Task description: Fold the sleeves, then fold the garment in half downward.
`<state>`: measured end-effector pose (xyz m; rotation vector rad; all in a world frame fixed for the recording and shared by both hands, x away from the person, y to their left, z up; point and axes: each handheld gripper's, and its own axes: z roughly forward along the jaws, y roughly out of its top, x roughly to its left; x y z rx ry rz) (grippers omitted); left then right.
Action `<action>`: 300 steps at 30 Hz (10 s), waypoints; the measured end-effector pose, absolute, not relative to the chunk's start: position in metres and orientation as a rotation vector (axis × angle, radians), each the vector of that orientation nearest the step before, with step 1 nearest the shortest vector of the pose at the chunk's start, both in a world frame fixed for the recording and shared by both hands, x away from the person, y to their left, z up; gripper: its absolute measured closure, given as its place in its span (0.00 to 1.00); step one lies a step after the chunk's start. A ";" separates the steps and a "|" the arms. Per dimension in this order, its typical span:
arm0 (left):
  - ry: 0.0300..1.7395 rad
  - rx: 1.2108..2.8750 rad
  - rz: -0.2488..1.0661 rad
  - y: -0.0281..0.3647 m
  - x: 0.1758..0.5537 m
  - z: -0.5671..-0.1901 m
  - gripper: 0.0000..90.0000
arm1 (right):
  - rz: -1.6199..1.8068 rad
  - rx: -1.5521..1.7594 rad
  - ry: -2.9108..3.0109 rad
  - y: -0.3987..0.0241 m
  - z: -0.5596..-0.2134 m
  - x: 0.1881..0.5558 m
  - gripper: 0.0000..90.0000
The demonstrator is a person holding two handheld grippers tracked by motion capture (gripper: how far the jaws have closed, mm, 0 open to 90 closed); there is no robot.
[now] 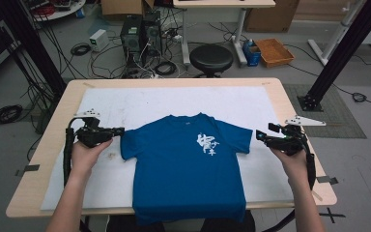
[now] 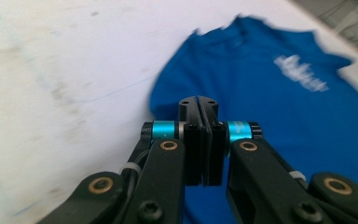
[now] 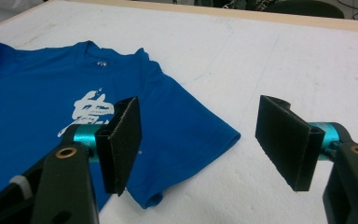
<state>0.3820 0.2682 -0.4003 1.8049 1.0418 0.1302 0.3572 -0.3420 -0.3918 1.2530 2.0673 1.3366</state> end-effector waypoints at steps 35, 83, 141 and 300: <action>0.951 1.743 0.036 0.127 0.399 -0.411 0.77 | 1.319 1.274 2.074 -0.338 -0.396 0.359 0.35; 0.932 1.742 0.337 0.244 0.360 -0.406 0.48 | 1.051 1.566 2.058 -0.321 -0.447 0.428 0.74; 0.922 1.764 0.286 0.237 0.362 -0.411 0.48 | 1.237 1.219 2.294 -0.158 -0.402 0.398 0.98; 0.867 1.940 0.456 0.148 0.425 -0.390 0.99 | 1.334 1.271 2.110 -0.215 -0.406 0.428 0.97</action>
